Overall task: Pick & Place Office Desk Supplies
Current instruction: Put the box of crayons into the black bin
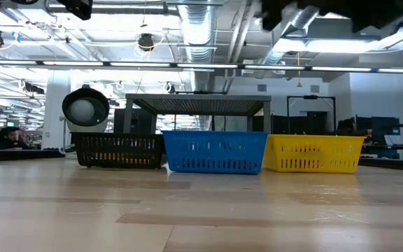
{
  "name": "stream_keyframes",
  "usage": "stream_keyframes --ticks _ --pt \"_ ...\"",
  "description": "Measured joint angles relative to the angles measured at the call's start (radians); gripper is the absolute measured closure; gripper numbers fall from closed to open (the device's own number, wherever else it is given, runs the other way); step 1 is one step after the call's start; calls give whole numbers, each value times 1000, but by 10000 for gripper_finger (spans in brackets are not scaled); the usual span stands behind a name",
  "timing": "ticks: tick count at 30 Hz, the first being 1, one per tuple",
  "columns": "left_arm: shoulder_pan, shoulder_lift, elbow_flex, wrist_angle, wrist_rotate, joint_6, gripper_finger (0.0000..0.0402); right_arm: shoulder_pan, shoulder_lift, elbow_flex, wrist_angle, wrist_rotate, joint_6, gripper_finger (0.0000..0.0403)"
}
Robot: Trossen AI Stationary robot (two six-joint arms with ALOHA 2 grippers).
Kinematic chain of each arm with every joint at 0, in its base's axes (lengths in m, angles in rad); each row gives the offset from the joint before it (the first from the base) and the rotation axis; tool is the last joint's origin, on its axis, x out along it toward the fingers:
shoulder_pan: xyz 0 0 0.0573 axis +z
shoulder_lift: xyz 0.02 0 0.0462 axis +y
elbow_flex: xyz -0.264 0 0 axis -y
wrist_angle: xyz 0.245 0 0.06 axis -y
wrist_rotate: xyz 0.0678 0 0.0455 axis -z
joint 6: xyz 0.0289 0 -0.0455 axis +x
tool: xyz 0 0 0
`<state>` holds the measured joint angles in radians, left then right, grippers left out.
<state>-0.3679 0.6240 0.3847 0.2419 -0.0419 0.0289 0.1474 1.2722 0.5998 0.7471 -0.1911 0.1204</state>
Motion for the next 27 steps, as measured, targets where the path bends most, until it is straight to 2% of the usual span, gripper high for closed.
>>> stream_keyframes --ticks 3,7,11,16,20,25,27 --pt "0 -5 0 -41 32 -32 216 33 -31 -54 83 1 26 177" --pt "0 -2 0 -115 59 -117 216 92 -10 -68 106 2 30 177" --pt "-1 -1 0 -166 76 -199 216 135 61 -68 204 5 39 177" --pt "-1 15 -1 -238 148 -284 216 163 156 -64 373 8 58 177" --pt "-1 45 -1 -297 183 -325 216 173 222 -30 435 8 89 177" --pt "-1 103 -2 -324 188 -318 216 166 304 48 435 15 109 177" --pt "-1 131 -2 -330 221 -318 216 158 333 82 437 15 109 177"
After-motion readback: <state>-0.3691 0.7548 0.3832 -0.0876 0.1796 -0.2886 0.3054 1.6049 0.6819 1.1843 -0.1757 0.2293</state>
